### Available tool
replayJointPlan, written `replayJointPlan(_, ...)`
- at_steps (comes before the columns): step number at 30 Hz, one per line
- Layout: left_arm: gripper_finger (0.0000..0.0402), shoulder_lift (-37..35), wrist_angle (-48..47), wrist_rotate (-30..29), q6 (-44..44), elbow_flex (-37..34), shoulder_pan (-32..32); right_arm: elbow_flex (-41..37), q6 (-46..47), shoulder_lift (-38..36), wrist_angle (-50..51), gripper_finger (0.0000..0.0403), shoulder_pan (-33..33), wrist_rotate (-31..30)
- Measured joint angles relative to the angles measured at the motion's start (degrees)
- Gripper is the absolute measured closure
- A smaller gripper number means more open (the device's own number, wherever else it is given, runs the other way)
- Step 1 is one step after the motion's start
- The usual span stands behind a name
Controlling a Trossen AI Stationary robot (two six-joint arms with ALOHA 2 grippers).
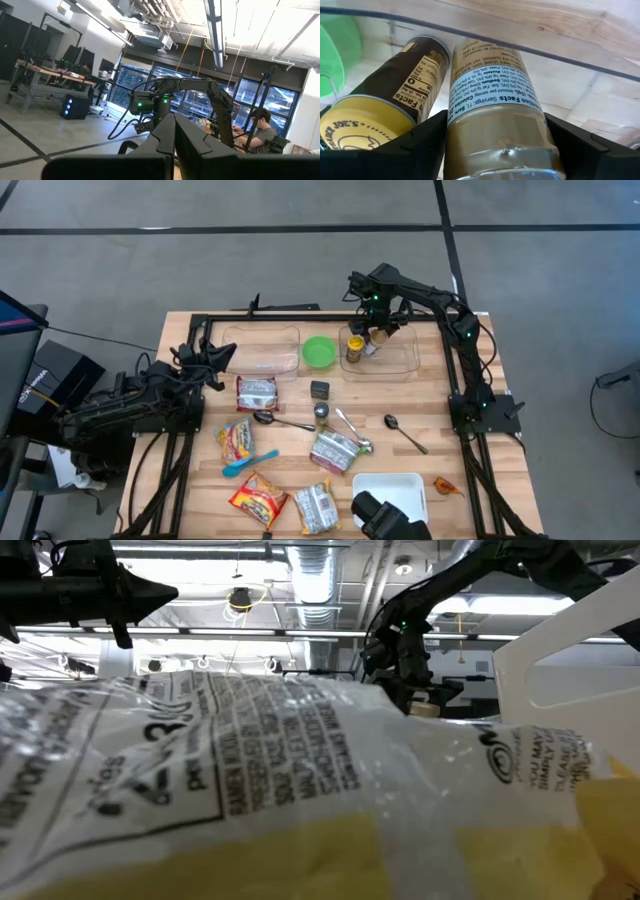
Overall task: Pick & Place Food Item
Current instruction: Put the spice bottle in the right transparent bin
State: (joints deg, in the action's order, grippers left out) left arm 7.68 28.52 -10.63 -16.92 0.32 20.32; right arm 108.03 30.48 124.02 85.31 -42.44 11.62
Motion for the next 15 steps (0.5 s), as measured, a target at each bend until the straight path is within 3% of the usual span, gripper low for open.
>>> replayJointPlan(15,0.0402,-0.02,0.0,0.0,0.08,0.0,0.0,0.0,0.93,-0.01,2.71,0.0117,1.14,-0.09)
